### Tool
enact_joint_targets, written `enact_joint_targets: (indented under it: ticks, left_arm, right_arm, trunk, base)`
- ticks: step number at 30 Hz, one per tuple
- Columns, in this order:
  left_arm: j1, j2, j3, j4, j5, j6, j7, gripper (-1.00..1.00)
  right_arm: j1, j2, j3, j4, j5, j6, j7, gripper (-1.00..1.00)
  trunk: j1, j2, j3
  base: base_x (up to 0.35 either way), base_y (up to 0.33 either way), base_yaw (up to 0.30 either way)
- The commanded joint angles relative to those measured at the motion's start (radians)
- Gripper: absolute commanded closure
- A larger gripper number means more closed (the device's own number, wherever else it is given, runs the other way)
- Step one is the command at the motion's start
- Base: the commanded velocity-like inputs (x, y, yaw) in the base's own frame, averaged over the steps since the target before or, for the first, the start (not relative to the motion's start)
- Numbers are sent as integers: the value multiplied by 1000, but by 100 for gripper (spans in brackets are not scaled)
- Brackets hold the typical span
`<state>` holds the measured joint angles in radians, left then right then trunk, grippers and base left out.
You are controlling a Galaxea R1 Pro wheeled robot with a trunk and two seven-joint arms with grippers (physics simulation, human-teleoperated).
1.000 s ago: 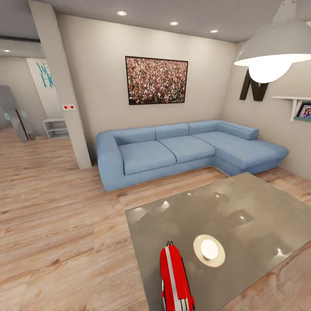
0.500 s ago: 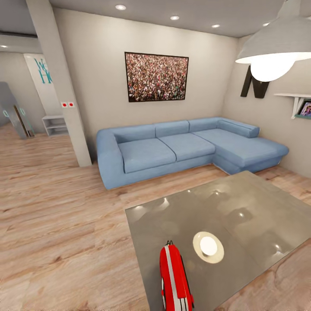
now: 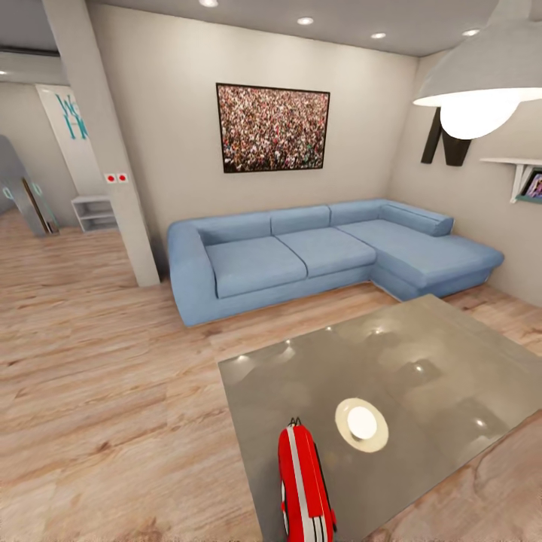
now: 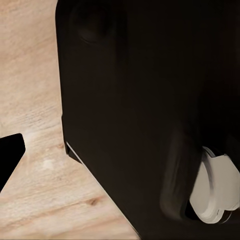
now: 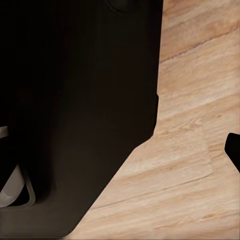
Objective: Turn on the radio receiver that's on the table in the living room.
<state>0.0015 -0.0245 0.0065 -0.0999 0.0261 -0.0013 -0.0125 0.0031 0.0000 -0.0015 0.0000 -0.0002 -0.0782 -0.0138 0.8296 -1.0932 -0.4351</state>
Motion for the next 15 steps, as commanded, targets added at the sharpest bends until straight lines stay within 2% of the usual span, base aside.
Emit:
enact_joint_targets:
  ticks: [1,5,15]
  left_arm:
    - [0,0,0,0,0,0,0,-100]
    - [0,0,0,-1,0,-1,0,-100]
    - [0,-1,1,0,0,-8,1,-100]
  right_arm:
    - [0,0,0,0,0,0,0,-100]
    - [0,0,0,0,0,0,0,-100]
    - [0,0,0,0,2,3,0,-100]
  trunk:
    - [-4,7,2]
    - [-19,35,8]
    - [-19,35,-9]
  base:
    - [0,0,0]
    - [0,0,0]
    - [0,0,0]
